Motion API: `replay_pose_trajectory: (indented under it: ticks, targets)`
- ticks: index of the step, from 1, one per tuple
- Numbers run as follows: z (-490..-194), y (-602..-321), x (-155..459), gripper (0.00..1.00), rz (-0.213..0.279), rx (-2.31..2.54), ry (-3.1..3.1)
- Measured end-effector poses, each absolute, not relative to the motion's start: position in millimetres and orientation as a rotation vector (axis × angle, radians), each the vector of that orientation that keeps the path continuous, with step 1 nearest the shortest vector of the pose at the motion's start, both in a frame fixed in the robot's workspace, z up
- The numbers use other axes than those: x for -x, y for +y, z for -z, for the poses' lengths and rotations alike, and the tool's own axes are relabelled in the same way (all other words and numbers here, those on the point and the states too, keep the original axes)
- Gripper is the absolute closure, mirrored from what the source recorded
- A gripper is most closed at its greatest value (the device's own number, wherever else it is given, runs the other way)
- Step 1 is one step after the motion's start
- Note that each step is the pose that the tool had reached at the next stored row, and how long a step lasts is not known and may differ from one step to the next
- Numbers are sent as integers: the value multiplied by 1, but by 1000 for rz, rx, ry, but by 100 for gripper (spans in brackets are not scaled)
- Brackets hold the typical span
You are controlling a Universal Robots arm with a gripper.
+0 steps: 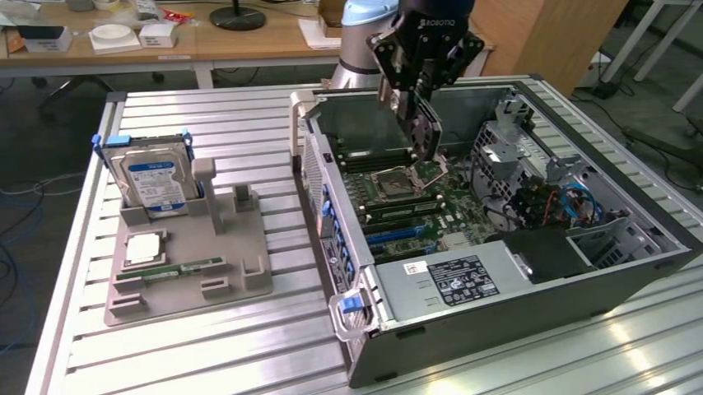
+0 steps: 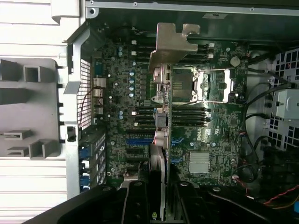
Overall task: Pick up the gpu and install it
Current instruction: 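Pick up the gpu and move the gpu toward the slot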
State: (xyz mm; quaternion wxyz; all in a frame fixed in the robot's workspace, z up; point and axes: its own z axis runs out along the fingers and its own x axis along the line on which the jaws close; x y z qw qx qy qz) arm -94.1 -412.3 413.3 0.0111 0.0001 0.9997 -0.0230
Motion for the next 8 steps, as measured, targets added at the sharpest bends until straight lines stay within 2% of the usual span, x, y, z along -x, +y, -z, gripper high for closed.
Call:
replay_pose_trajectory:
  ticks: [8]
  targets:
    - [-412, -412, 66, 74, 72, 0, 3119]
